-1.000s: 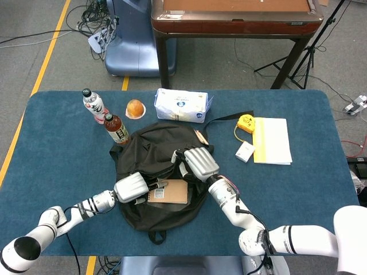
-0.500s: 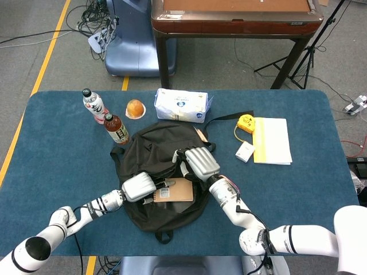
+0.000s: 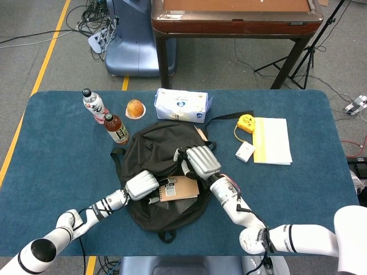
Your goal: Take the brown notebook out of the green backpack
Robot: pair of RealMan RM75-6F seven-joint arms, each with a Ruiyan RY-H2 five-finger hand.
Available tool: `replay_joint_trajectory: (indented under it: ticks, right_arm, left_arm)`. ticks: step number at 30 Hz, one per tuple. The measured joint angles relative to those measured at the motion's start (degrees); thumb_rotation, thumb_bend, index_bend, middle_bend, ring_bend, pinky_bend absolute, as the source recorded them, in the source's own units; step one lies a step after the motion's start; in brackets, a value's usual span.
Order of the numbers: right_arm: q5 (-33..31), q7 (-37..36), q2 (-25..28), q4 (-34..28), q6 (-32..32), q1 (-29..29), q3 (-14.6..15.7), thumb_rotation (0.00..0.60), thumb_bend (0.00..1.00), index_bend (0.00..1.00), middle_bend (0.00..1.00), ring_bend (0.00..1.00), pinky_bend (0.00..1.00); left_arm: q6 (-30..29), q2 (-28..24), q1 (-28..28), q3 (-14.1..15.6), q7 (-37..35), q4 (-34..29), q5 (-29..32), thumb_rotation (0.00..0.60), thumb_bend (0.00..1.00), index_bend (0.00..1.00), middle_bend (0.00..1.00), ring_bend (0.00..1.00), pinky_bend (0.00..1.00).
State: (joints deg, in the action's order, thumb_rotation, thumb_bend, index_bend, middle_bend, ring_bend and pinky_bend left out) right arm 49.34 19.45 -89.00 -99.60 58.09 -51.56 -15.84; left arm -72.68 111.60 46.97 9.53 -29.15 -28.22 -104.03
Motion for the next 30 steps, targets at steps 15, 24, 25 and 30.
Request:
replay_joint_trajectory:
  ticks: [15, 24, 25, 30]
  right_arm:
    - [-0.18, 0.33, -0.35, 0.9, 0.18, -0.12, -0.01, 0.6, 0.73, 0.43, 0.42, 0.32, 0.31]
    - [-0.62, 0.69, 0.08, 0.58, 0.44, -0.23, -0.49, 0.6, 0.73, 0.43, 0.42, 0.32, 0.31]
    - [-0.67, 0.74, 0.14, 0.51, 0.54, -0.25, -0.61, 0.6, 0.73, 0.43, 0.42, 0.32, 0.31]
    - [-1.31, 0.51, 0.54, 0.25, 0.61, -0.31, -1.25, 0.6, 0.73, 0.43, 0.42, 0.32, 0.31]
  left_arm:
    - [0.51, 2.07, 0.17, 0.06, 1.01, 2.24, 0.64, 0.6, 0.5, 0.29, 0.1, 0.12, 0.21]
    - [-1.13, 3.78, -0.82, -1.05, -0.89, 3.11, 2.1, 0.6, 0.55, 0.5, 0.22, 0.21, 0.22]
    - [-1.44, 3.99, -0.92, -1.25, -1.13, 3.23, 2.29, 0.6, 0.55, 0.52, 0.24, 0.22, 0.22]
    - [-3.2, 4.29, -1.16, -1.39, -2.01, 3.38, 2.29, 0.6, 0.57, 0.63, 0.51, 0.41, 0.3]
